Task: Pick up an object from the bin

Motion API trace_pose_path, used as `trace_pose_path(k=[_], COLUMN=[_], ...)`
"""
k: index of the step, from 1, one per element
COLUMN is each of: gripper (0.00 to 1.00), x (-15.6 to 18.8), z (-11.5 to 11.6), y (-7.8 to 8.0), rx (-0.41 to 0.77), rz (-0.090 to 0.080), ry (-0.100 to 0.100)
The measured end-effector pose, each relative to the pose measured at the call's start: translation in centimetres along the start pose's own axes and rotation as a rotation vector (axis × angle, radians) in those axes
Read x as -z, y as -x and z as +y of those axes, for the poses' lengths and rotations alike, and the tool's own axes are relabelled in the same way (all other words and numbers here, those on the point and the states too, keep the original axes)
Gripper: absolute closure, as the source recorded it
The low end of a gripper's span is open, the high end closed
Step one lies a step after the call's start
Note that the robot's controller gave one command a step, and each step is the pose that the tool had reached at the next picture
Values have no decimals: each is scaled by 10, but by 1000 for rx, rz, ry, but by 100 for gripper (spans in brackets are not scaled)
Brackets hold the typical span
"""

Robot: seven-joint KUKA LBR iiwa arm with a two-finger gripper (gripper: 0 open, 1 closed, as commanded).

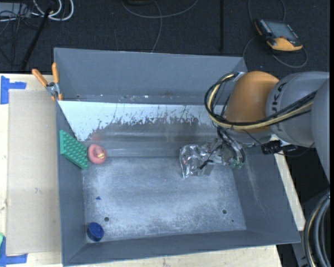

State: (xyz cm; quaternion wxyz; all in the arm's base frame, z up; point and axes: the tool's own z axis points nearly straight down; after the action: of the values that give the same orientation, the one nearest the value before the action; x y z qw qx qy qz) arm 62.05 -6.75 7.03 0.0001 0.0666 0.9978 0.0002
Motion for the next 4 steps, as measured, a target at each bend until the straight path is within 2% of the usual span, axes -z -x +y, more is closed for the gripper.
trace_pose_path(k=[1, 2, 3, 4], gripper=[100, 100, 100, 100], x=[4, 31, 85, 112], z=[0, 0, 0, 0], y=[1, 2, 4, 5], rx=[2, 3, 3, 4], rz=[-2, -4, -7, -5], ry=[0, 0, 0, 0])
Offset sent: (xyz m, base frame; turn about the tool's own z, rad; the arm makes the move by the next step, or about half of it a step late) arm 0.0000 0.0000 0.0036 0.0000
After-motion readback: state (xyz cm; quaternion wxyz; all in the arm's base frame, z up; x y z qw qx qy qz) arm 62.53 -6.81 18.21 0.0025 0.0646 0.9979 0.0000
